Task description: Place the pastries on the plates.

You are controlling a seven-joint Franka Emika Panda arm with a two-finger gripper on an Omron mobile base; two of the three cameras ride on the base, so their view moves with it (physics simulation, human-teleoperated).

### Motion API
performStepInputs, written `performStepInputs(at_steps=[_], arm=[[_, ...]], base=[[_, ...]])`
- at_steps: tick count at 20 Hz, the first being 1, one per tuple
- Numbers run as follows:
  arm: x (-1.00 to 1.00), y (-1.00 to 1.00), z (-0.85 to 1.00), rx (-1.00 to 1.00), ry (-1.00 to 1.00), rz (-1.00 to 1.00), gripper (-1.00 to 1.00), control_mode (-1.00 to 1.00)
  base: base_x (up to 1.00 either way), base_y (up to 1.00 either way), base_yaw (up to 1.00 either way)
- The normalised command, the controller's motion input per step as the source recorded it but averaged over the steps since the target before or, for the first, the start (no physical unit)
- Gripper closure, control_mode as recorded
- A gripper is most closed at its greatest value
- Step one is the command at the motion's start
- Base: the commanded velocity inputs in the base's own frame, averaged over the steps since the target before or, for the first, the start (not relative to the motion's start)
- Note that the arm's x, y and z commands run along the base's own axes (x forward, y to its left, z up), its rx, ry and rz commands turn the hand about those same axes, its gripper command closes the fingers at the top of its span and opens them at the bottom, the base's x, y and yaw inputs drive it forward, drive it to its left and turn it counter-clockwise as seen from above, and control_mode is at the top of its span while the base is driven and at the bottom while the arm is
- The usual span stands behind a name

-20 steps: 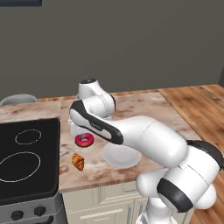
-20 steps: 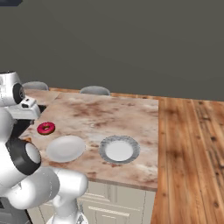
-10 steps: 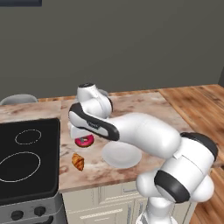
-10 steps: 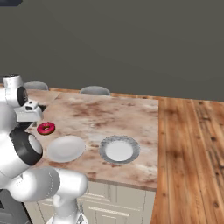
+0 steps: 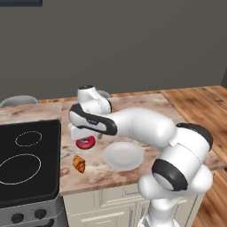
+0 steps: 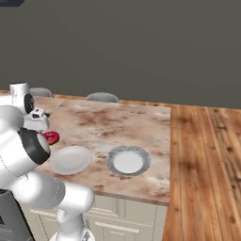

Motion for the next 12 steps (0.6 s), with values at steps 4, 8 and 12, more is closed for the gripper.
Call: performStepInputs(at_steps=[4,8,12], arm=[[0.26,0.20,-0.07,0.00,0.04,0.04,-1.00,-1.00],[0.24,0.07,-0.09,0.00,0.02,0.05,-1.00,-1.00],[0.23,0.01,-0.20,0.00,0.00,0.03,-1.00,-1.00]], base=[[0.00,0.00,0.00],[0.00,0.00,0.00],[0.00,0.00,0.00]])
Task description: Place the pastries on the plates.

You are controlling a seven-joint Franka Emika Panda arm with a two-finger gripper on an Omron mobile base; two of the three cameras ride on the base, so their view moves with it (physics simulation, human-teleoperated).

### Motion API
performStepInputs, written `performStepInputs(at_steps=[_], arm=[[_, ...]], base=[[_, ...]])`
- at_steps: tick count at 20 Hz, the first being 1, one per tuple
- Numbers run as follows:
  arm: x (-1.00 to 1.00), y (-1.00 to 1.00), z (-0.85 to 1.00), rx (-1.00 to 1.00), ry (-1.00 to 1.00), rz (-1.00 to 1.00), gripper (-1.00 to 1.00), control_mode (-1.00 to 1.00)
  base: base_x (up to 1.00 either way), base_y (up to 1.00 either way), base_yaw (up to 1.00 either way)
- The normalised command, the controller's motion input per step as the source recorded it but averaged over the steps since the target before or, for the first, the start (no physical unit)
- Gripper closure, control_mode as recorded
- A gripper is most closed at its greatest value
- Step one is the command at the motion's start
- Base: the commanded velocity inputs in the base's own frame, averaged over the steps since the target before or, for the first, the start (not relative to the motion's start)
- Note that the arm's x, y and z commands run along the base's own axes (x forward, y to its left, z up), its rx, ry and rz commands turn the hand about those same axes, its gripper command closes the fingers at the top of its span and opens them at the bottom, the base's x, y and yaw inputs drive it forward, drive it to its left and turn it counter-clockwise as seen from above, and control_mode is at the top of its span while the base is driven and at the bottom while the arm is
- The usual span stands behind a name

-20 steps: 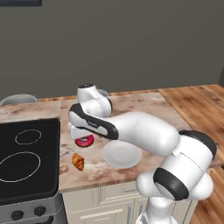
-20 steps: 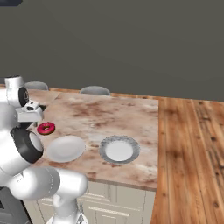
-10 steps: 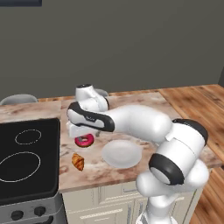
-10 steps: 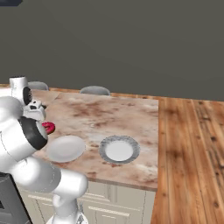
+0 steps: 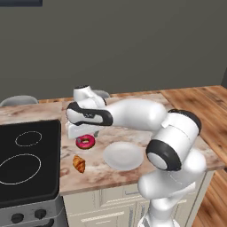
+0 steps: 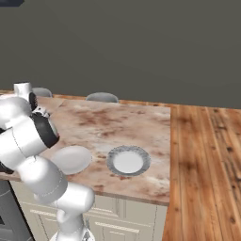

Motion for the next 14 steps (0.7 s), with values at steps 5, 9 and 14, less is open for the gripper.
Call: performStepInputs(at_steps=[5,9,14], arm=[[0.15,0.02,-0.26,0.00,0.00,0.01,-1.00,-1.00],[0.21,0.06,-0.24,0.00,0.00,0.00,-1.00,-1.00],[0.29,0.12,-0.28,0.00,0.00,0.00,-1.00,-1.00]], base=[[0.00,0.00,0.00],[0.00,0.00,0.00],[0.00,0.00,0.00]])
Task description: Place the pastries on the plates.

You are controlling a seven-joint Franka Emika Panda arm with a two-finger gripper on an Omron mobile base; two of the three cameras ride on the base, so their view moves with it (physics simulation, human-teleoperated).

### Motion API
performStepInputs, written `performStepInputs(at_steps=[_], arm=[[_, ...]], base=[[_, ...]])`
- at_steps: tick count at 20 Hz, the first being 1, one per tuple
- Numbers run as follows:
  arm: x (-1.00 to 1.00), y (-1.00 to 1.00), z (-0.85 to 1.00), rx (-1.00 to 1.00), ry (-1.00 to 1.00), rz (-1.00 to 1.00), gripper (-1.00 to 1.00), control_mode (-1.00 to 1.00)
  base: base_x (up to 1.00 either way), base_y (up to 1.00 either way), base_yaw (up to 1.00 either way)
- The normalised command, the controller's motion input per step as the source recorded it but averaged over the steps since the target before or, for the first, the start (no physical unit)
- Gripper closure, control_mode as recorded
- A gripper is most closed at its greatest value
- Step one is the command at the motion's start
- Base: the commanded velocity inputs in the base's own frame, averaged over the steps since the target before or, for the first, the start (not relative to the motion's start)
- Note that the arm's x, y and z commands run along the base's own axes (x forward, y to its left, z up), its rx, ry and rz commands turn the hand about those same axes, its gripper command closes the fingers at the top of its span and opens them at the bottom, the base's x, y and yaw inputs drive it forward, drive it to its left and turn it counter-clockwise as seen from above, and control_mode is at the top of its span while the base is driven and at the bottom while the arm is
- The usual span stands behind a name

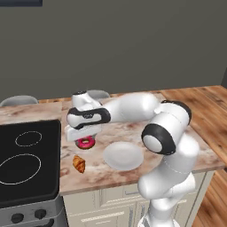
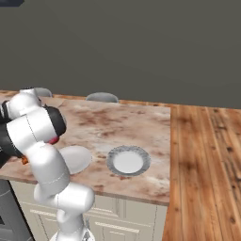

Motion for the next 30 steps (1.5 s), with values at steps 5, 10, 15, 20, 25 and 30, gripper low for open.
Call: performStepInputs(at_steps=[5,10,15,20,25,30], arm=[[0.34,0.19,-0.29,0.00,0.00,0.01,-1.00,-1.00],[0.21,0.09,-0.14,0.00,-0.02,0.01,-1.00,-1.00],[0.25,0.08,-0.13,0.00,-0.01,0.02,-1.00,-1.00],[0.30,0.08,-0.14,0.00,-0.01,0.02,-1.00,-1.00],[0.34,0.20,-0.15,0.00,-0.01,0.02,-1.00,-1.00],[0.04,0.05,-0.38,0.00,0.01,0.00,-1.00,-1.00]], base=[[0.00,0.00,0.00],[0.00,0.00,0.00],[0.00,0.00,0.00],[0.00,0.00,0.00],[0.00,0.00,0.00],[0.00,0.00,0.00]])
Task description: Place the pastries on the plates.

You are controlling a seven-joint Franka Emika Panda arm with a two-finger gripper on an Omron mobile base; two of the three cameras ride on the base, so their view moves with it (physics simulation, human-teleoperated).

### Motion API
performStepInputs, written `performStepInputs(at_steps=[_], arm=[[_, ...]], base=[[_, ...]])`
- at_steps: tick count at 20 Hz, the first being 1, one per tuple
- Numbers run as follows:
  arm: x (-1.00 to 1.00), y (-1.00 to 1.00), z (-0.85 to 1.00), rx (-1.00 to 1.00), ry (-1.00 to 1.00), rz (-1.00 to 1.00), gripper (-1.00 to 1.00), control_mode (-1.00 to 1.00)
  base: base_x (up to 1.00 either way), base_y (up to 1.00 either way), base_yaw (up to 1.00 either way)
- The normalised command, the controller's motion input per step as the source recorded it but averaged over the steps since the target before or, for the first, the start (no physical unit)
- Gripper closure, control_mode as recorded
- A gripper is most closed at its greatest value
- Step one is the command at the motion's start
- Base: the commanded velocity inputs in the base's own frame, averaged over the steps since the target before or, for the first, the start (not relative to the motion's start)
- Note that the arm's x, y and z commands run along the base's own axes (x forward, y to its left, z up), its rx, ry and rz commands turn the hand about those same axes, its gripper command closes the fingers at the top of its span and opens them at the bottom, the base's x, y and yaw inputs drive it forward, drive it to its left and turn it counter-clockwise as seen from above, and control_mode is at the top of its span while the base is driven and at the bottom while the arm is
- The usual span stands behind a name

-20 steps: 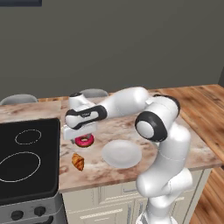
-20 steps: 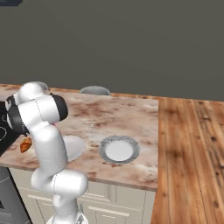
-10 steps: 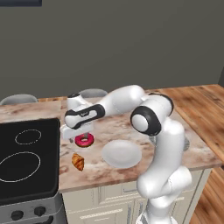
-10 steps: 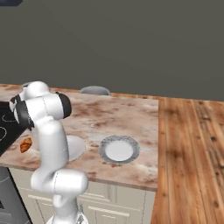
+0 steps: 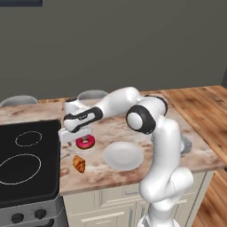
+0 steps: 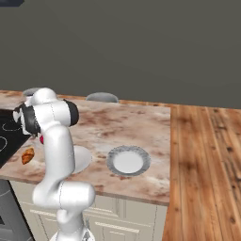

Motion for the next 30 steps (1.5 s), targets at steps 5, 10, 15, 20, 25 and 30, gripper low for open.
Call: performStepInputs(at_steps=[5,10,15,20,25,30], arm=[[0.00,0.00,-0.52,0.01,0.02,0.00,-1.00,-1.00],[-0.04,0.03,-0.74,0.02,0.07,0.00,-1.00,-1.00],[-0.92,-0.34,-0.74,0.00,0.16,-0.08,1.00,-1.00],[-0.71,-0.11,-0.94,0.00,0.19,-0.17,1.00,-1.00],[-0.34,0.00,-0.32,-0.01,0.05,-0.13,1.00,-1.00],[-0.05,-0.06,0.86,-0.21,-0.08,-0.04,1.00,-1.00]], base=[[0.00,0.00,0.00],[0.00,0.00,0.00],[0.00,0.00,0.00],[0.00,0.00,0.00],[0.00,0.00,0.00],[0.00,0.00,0.00]])
